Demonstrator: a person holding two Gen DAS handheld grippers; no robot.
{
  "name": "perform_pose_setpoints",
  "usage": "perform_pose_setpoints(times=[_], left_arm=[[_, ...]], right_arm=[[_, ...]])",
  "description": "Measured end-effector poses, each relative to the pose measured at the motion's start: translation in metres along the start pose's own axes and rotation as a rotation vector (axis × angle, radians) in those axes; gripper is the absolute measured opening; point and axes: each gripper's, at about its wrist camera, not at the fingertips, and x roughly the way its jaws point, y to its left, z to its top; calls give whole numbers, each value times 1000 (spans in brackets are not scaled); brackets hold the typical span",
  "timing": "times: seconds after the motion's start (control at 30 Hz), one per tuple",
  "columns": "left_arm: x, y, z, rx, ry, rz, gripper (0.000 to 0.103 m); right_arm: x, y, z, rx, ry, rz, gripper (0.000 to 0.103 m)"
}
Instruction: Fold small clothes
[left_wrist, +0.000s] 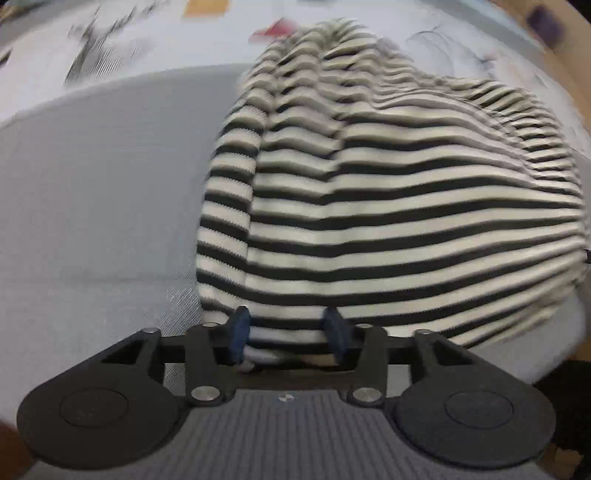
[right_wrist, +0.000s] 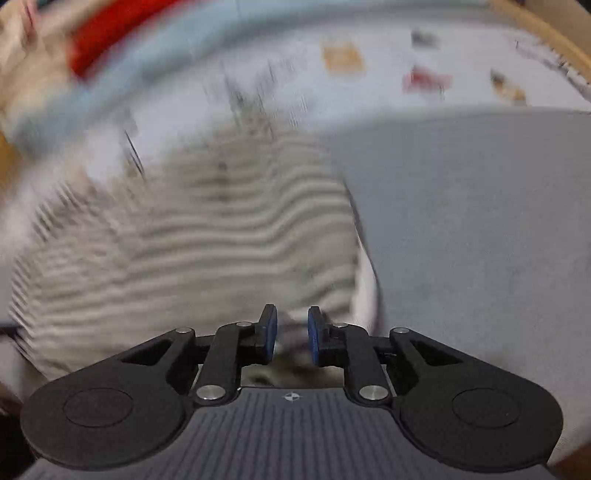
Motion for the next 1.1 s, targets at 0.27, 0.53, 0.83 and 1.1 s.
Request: perform_pose_setpoints(times=[0.27,0.53,0.83,1.1], left_arm=[[-59,13,39,-210,-390,-113,52],[-30,-1,95,-122,-495,-8,49],[25,11,128,-61,-407,-70,49],[15,38,135,-196,-505,6,4]], right_arm=[[-27,4,15,49,-190,22,22],[-6,46,37,-80,-236,87,22],[16,79,49,-182,-199,87,23],[21,88,58,-186,-215,93,23]])
